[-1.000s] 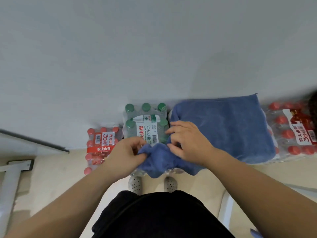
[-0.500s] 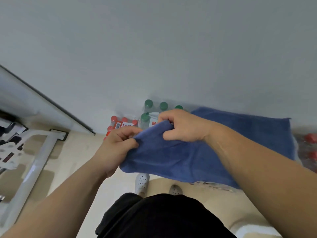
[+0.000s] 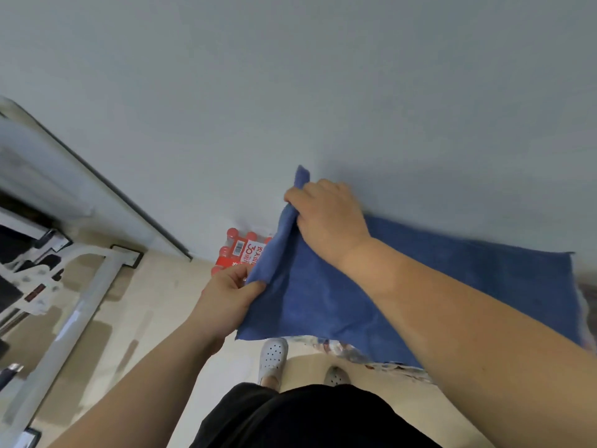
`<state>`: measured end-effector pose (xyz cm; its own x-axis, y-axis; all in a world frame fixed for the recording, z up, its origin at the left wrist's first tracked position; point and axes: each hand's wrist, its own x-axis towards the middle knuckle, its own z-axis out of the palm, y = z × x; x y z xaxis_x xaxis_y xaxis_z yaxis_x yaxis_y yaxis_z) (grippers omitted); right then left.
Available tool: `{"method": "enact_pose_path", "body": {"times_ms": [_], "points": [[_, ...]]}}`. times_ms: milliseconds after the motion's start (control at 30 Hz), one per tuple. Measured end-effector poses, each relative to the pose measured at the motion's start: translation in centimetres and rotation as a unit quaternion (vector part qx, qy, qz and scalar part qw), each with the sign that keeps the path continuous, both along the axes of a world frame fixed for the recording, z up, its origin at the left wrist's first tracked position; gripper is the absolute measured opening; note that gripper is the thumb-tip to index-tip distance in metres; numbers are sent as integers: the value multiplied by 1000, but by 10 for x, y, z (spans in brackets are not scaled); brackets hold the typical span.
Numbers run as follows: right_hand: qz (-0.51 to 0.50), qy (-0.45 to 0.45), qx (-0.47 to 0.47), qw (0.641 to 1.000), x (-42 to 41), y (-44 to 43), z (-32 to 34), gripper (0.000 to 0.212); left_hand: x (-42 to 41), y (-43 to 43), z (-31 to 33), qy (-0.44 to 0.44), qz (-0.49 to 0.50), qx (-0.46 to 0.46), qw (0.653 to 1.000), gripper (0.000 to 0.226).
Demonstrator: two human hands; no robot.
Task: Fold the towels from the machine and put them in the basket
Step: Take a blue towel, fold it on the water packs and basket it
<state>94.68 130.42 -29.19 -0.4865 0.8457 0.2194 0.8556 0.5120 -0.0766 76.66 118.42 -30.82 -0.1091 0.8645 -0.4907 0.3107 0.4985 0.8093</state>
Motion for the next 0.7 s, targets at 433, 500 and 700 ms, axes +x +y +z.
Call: {"method": "enact_pose_path", "body": {"times_ms": [433, 500, 700], "points": [[-108, -93, -315, 938, -17, -23, -53, 66, -39, 31, -47, -79, 0, -118, 990, 26], [-118, -79, -326, 935, -25, -27, -55, 68, -38, 42, -54, -138, 31, -149, 979, 27], [-136, -74, -301, 941, -13, -41, -63, 80, -25, 95, -68, -264, 47, -257, 928, 35]]}}
